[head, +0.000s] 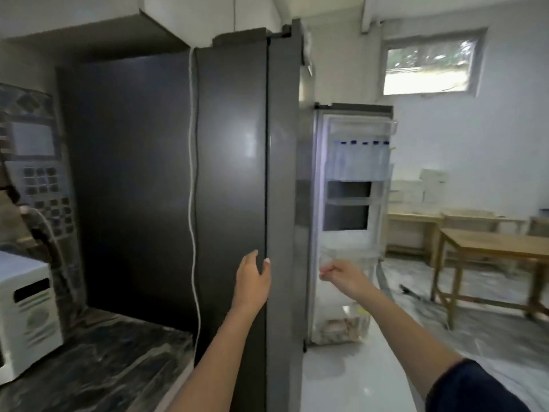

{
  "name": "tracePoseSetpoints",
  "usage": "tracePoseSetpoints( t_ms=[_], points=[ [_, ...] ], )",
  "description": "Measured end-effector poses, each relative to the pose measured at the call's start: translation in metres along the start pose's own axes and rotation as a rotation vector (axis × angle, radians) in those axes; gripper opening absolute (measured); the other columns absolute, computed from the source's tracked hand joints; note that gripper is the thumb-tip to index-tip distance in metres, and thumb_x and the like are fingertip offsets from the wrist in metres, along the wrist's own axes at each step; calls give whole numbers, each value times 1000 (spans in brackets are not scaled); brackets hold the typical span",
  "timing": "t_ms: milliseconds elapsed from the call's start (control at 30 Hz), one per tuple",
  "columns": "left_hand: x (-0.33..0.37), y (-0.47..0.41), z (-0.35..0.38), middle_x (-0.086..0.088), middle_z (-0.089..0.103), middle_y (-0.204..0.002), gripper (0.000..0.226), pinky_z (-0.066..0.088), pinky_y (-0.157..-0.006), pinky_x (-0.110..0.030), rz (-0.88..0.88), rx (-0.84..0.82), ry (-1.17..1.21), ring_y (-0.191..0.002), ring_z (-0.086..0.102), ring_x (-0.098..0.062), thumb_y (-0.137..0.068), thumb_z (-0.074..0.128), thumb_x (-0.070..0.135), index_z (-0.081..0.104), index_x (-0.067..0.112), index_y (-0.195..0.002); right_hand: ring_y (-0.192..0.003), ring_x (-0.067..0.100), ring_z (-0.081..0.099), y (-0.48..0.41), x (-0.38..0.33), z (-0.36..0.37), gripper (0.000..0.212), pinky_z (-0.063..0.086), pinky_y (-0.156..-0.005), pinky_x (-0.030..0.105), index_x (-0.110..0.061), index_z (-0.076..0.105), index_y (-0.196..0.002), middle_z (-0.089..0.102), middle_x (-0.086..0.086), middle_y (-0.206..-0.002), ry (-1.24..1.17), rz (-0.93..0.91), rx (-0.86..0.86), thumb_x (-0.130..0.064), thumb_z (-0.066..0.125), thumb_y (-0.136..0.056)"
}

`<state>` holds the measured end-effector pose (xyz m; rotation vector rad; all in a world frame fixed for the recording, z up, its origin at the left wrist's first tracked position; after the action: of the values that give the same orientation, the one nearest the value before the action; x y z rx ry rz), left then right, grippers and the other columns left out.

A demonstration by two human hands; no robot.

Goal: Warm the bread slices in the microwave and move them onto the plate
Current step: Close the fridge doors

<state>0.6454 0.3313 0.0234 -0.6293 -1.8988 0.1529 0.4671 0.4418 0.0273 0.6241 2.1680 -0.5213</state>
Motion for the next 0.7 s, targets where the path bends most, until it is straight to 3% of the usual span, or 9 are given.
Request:
tracePoseSetpoints(
  t_ms=[67,200,300,400,533,633,700],
  points=[
    [9,-9,28,-9,34,-149,50,26,-110,-29,14,-61,-2,-137,32,-22,-99,41,30,31,9,-143,-112,26,57,1,26,-25,12,42,-86,22,-8,68,-96,65,12,-106,-18,71,68,-10,60,-88],
    [29,-19,85,-13,35,-148,50,27,-109,-31,60,-207,-8,-137,33,-26,-98,43,26,33,4,-142,-107,22,55,15,70,-68,25,40,-82,26,-7,65,-111,61,9,-115,5,223,150,-16,59,-89],
    [47,-21,124,-16,43,-141,44,30,-103,-27,108,-270,16,-131,40,-27,-97,45,20,41,0,-135,-110,24,55,25,96,-101,25,43,-89,30,-7,66,-111,62,9,-117,19,279,257,-16,59,-89],
    [62,-24,164,-16,43,-142,46,30,-106,-31,132,-337,20,-131,41,-28,-96,46,23,41,1,-136,-101,25,57,30,120,-128,22,44,-76,29,-6,67,-108,63,6,-109,22,318,316,-15,56,-91],
    [87,-29,220,-16,45,-139,43,33,-100,-31,195,-413,25,-127,42,-28,-98,42,25,43,0,-132,-102,21,55,27,151,-163,20,42,-81,30,-6,67,-107,60,4,-106,-11,374,396,-14,57,-91],
    [106,-32,266,-15,43,-140,43,31,-102,-30,237,-467,51,-129,40,-25,-98,41,24,41,1,-134,-82,14,53,13,180,-189,17,41,-69,25,-6,66,-102,61,3,-93,-21,395,437,-13,56,-91],
    [115,-39,296,-13,40,-143,46,30,-104,-29,249,-497,59,-132,38,-24,-98,41,26,37,3,-138,-78,14,53,0,199,-205,14,40,-64,25,-9,67,-99,62,5,-95,-11,403,454,-12,56,-90]
  ],
)
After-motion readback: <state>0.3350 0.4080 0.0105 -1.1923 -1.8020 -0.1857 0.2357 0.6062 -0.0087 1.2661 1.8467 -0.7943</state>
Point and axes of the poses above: each hand's wrist, its own y-axis away from the middle knuckle, its own z-axis out of the palm, x = y × z, the point moved 7 cm from there along -y, towards the middle knuckle
